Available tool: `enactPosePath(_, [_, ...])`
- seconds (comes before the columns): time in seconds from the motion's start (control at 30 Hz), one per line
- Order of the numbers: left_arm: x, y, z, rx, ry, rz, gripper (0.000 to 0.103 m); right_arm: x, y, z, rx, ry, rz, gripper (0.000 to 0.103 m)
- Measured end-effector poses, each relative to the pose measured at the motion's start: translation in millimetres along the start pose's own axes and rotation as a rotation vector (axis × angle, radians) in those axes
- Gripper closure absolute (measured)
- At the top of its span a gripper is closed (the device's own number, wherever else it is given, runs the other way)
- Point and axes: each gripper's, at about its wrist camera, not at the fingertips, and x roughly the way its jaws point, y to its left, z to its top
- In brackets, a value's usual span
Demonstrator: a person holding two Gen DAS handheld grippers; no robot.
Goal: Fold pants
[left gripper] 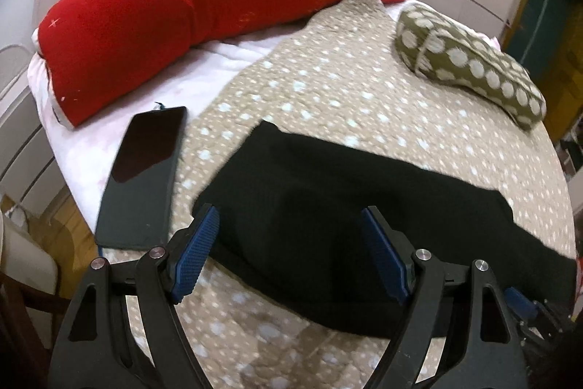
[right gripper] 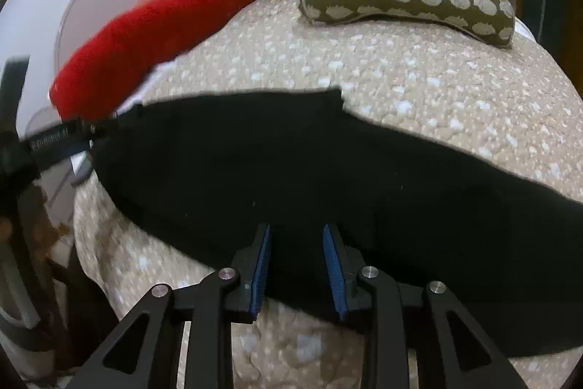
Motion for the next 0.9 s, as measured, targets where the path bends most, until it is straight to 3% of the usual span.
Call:
enactPosePath(0.17, [2,-19,-10,0.050,0.008,-0.002,0.022,-17,-2,-6,-0.003,-0.011,-0.004,0.075])
enactPosePath(0.5, [-9,-44,-18,0.101,-0.005,-0.062,0.022,-52,-51,-15,0.109,-0.068,-0.110,0.072])
enactPosePath(0.63, [1,-58,-30,0.145,0.037,-0.082,0.022,-52,-69,-23,0.138,-0.054,-0.138,0.072])
enactPosePath(0.73, [11,-68,-43,0.187,0.084,-0.077,0.022,-49,-71,-33,0.128,-0.040,-0.131,0.072])
enactPosePath(0.9, [6,-72,-43,0.205,0.069,-0.066,0.022,-72,-75,-36,0.149,-0.076,-0.096,0.072])
